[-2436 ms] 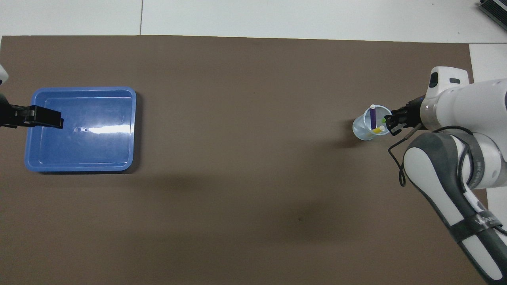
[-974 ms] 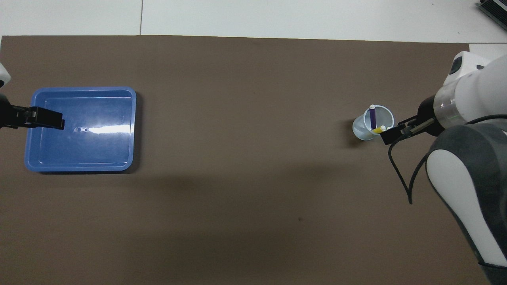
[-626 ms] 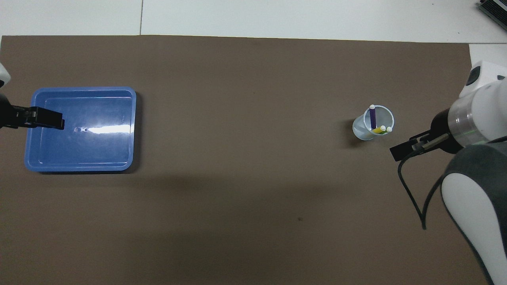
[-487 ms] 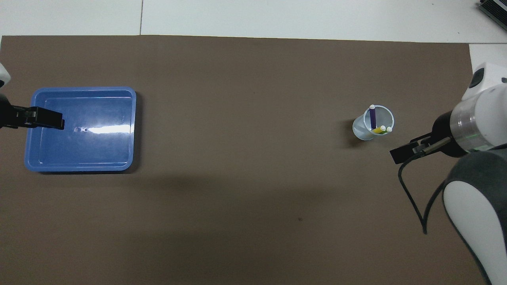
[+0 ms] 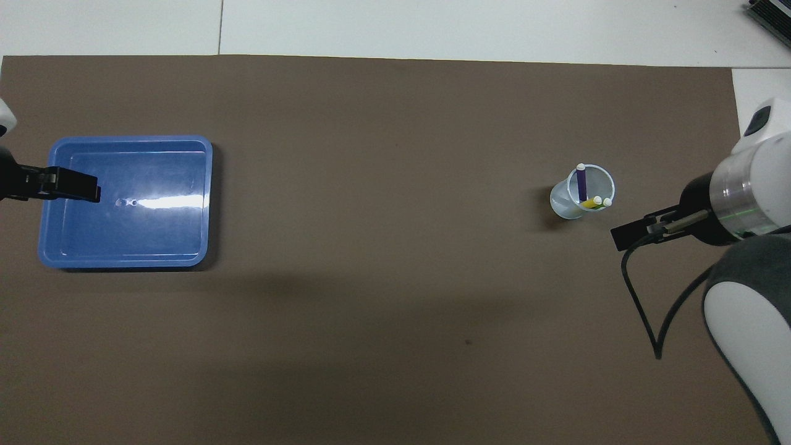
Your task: Transfer and insert pens with both arms
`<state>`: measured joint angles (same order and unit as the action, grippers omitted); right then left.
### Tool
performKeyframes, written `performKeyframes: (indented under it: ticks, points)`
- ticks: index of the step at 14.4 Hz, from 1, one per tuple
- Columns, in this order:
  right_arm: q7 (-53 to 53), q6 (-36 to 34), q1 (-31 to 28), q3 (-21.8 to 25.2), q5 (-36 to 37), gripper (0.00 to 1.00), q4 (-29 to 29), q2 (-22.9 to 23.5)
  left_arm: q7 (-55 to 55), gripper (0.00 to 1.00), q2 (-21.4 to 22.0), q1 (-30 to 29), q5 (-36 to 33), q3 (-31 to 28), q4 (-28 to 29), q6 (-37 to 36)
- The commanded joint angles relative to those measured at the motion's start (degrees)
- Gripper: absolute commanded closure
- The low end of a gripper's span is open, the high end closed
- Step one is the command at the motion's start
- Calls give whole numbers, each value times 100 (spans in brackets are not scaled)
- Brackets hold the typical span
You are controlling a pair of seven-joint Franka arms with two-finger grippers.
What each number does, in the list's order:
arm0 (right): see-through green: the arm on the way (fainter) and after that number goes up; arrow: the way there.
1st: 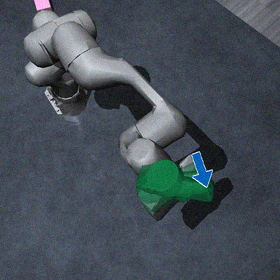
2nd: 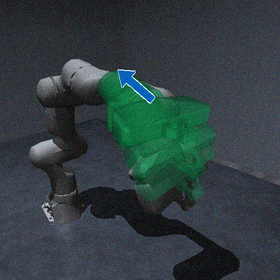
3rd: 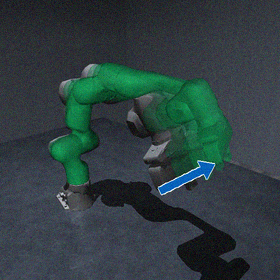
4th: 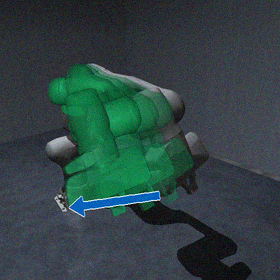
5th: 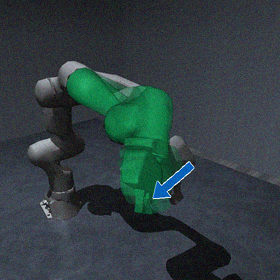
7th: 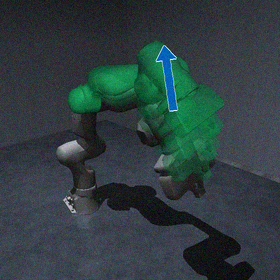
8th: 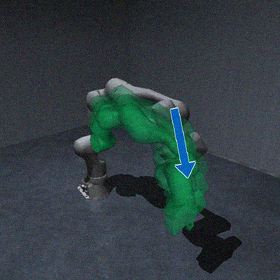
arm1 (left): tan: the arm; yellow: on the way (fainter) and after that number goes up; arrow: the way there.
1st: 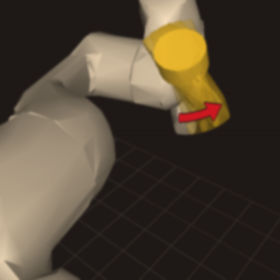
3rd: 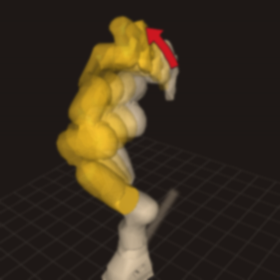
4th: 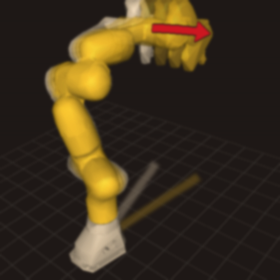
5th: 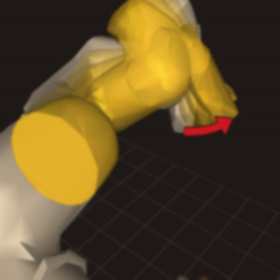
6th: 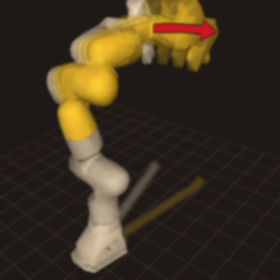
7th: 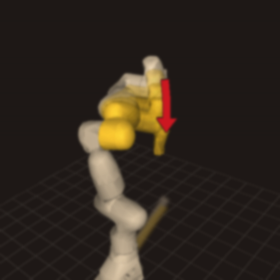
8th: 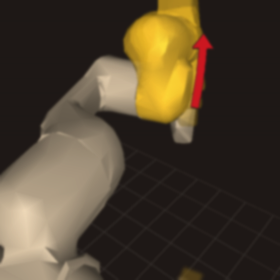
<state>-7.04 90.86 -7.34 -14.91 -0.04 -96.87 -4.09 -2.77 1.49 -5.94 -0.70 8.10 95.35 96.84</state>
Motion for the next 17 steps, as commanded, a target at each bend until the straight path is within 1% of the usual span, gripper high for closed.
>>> performKeyframes:
  ticks: [1, 2, 3, 7, 9, 11, 15, 17]
  points:
    - [194, 89, 433, 408, -119, 0, -60, -39, -39, 0, 106, -21, -115, 25, 37, -86]
    - [194, 142, 609, 584, -119, 0, -60, -30, -31, 0, 106, -21, -115, 25, 37, -95]
    - [194, 152, 654, 638, -119, 0, -68, -30, -39, 0, 106, -21, -115, 25, 37, -86]
    - [194, 195, 655, 639, -119, 0, -77, -22, -39, 0, 106, -21, -115, 25, 37, -86]
    - [194, 449, 664, 639, -119, 0, -147, -4, -31, 0, 106, -21, -115, 25, 37, -95]
    - [194, 442, 655, 639, -119, 0, -95, 66, -31, 0, 106, -21, -115, 25, 37, -95]
    - [203, 126, 602, 648, -110, 0, 414, 417, -39, 0, 106, -21, -115, 25, 37, -86]
    - [212, 125, 637, 656, -23, 0, 424, 427, -31, 0, 106, -21, -115, 16, 37, -95]
